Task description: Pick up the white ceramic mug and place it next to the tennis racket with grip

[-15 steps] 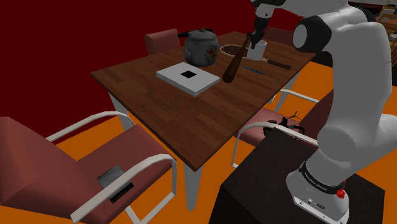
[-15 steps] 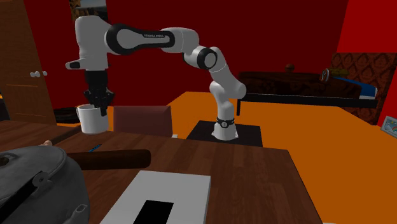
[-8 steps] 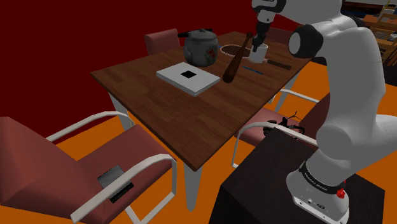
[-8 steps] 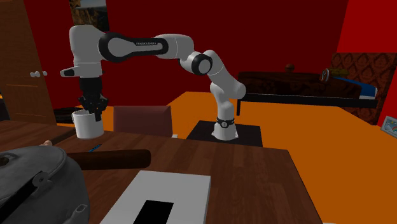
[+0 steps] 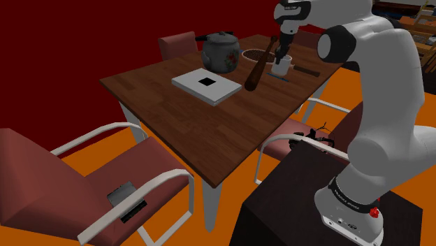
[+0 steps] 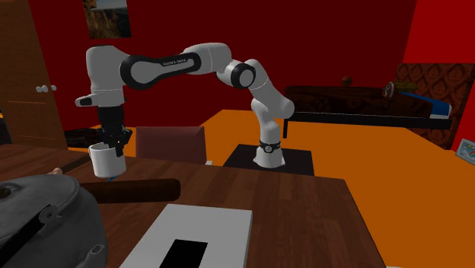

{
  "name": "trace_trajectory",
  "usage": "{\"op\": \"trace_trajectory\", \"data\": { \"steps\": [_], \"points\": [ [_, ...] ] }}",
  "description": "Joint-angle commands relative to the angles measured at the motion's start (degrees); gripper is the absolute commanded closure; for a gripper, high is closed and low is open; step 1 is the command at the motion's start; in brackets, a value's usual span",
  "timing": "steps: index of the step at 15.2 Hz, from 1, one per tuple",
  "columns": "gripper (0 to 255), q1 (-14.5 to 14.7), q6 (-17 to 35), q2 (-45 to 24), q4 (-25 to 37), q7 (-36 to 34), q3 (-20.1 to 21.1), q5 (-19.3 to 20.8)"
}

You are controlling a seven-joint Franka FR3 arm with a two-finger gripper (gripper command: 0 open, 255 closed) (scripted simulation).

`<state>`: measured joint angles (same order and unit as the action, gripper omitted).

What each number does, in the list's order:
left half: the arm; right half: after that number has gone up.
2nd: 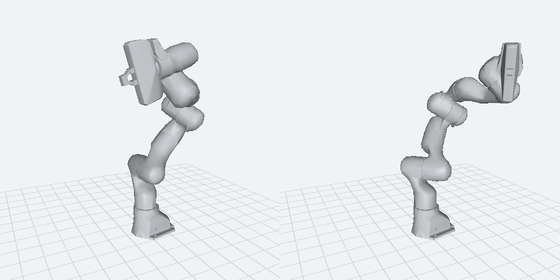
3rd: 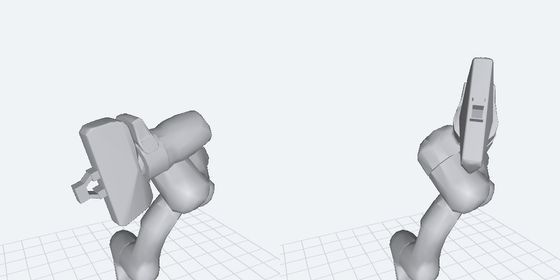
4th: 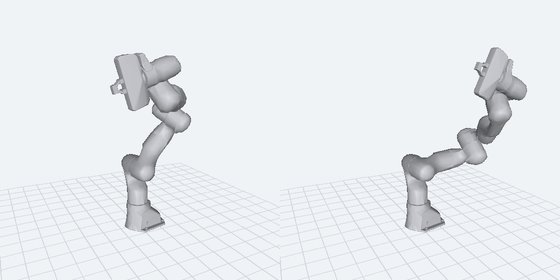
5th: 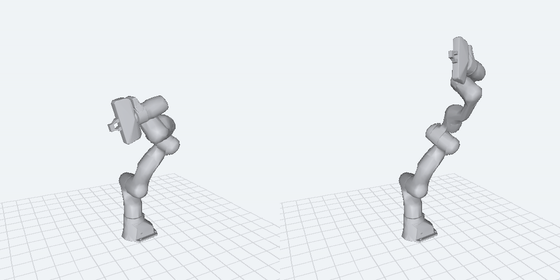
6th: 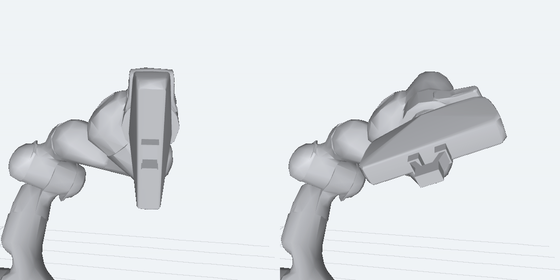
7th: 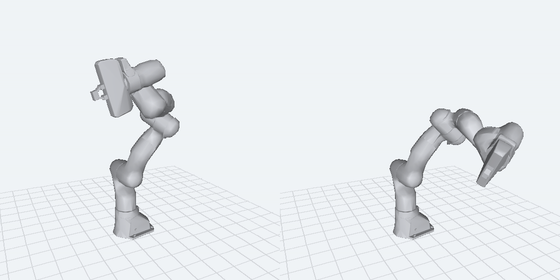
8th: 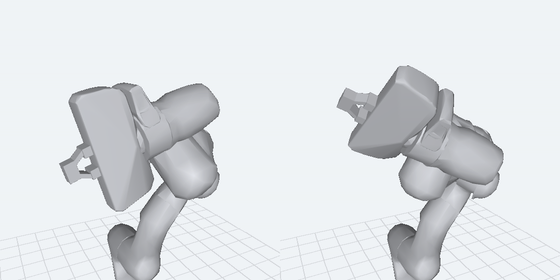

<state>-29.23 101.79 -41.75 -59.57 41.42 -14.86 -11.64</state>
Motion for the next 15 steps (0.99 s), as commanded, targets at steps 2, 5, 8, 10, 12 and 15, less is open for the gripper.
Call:
{"op": "trace_trajectory", "data": {
  "steps": [2, 5, 8, 10, 12, 15],
  "points": [
    [255, 0.3, 2.4, 0.1, -2.4, 0.2, 0.0, -0.1],
    [255, 0.5, 4.6, -0.1, -4.5, 0.4, 0.1, -0.2],
    [255, 0.6, 5.9, -0.3, -5.6, 0.5, 0.1, -0.3],
    [255, 0.6, 5.9, -0.3, -5.6, 0.5, 0.1, -0.3],
    [255, 0.6, 5.9, -0.3, -5.6, 0.5, 0.1, -0.3],
    [0, 0.6, 5.9, -0.3, -5.7, 0.5, 0.1, -0.3]
  ]
}}
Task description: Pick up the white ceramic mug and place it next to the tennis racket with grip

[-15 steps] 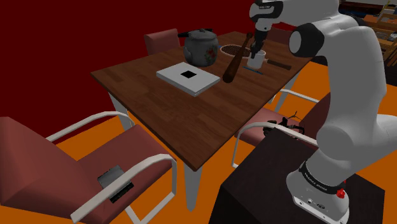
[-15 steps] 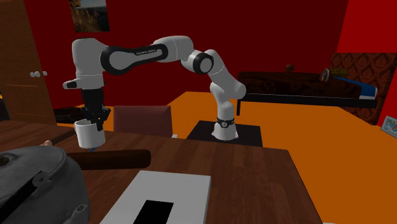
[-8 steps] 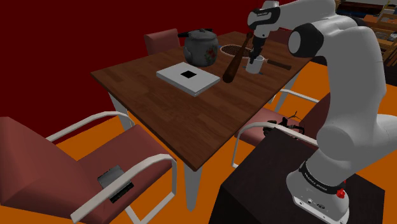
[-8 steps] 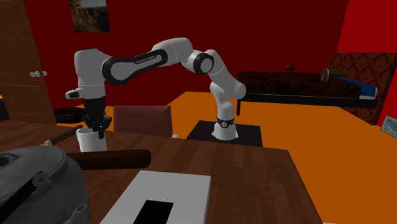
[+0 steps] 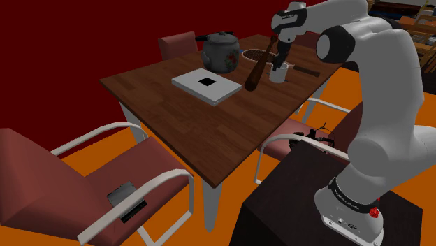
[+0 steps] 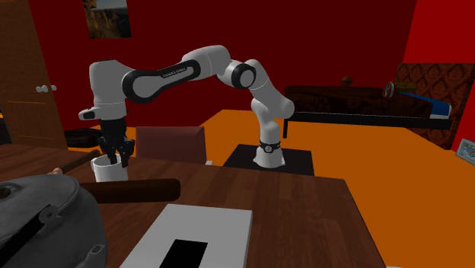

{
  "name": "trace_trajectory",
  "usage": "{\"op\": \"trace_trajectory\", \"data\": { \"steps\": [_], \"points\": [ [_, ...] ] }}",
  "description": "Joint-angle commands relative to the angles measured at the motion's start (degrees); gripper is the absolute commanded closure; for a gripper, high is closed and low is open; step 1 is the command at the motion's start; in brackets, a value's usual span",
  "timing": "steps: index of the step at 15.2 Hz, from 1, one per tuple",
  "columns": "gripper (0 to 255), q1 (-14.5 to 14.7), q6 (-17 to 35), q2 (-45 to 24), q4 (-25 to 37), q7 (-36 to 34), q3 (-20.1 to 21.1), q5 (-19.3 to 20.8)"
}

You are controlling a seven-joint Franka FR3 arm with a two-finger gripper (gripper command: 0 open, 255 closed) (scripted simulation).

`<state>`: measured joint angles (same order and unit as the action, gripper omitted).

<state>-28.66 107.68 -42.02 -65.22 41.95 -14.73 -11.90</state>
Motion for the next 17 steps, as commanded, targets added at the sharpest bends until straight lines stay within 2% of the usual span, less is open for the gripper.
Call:
{"op": "trace_trajectory", "data": {
  "steps": [1, 5, 9, 17],
  "points": [
    [0, 0.0, 0.0, 0.0, 0.0, 0.0, 0.0, 0.0],
    [0, 0.0, 0.0, 0.0, 0.0, 0.0, 0.0, 0.0],
    [0, -0.6, -6.7, 0.8, 6.1, -0.5, -0.2, 0.3],
    [0, -0.6, -6.7, 0.8, 6.1, -0.5, -0.2, 0.3]
  ]
}}
